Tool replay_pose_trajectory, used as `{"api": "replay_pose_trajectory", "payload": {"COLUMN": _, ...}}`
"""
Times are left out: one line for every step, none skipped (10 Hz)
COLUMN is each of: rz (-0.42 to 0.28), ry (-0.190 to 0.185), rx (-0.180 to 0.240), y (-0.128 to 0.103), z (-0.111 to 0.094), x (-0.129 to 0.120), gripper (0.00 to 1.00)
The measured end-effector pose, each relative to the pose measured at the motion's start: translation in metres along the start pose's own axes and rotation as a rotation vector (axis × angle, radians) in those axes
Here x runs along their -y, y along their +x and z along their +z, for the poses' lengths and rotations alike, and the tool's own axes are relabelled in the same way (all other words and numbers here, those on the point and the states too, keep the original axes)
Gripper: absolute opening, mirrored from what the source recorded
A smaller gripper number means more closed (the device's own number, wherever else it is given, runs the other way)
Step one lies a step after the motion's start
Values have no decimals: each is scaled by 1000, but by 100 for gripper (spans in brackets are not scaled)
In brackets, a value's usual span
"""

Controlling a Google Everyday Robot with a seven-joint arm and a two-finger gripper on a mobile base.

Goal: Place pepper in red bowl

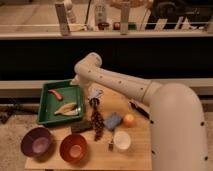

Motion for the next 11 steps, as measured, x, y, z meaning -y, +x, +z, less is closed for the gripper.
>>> {"api": "replay_pose_trajectory", "payload": {"rz": -61, "ry": -5, "rx": -3, "y": -1, "z": 4, "x": 8, "gripper": 80}}
{"api": "replay_pose_trajectory", "payload": {"rz": -115, "ry": -14, "rx": -6, "y": -2, "z": 7, "x": 13, "gripper": 80}}
{"api": "replay_pose_trajectory", "payload": {"rz": -246, "ry": -27, "rx": -6, "y": -9, "z": 16, "x": 25, "gripper": 80}}
{"api": "replay_pose_trajectory", "payload": {"rz": -323, "ry": -29, "rx": -5, "y": -14, "z": 23, "x": 33, "gripper": 80}}
{"api": "replay_pose_trajectory", "payload": {"rz": -380, "ry": -28, "rx": -6, "y": -18, "z": 27, "x": 38, "gripper": 80}}
{"api": "replay_pose_trajectory", "payload": {"rz": -473, "ry": -22, "rx": -5, "y": -20, "z": 34, "x": 42, "gripper": 80}}
{"api": "replay_pose_trajectory", "payload": {"rz": -513, "ry": -16, "rx": -6, "y": -21, "z": 37, "x": 47, "gripper": 80}}
{"api": "replay_pose_trajectory", "payload": {"rz": -562, "ry": -6, "rx": 0, "y": -26, "z": 42, "x": 57, "gripper": 80}}
{"api": "replay_pose_trajectory", "payload": {"rz": -621, "ry": -3, "rx": 3, "y": -31, "z": 48, "x": 68, "gripper": 80}}
{"api": "replay_pose_trajectory", "payload": {"rz": -670, "ry": -2, "rx": 7, "y": -38, "z": 55, "x": 79, "gripper": 80}}
{"api": "replay_pose_trajectory", "payload": {"rz": -708, "ry": -2, "rx": 11, "y": -44, "z": 63, "x": 92, "gripper": 80}}
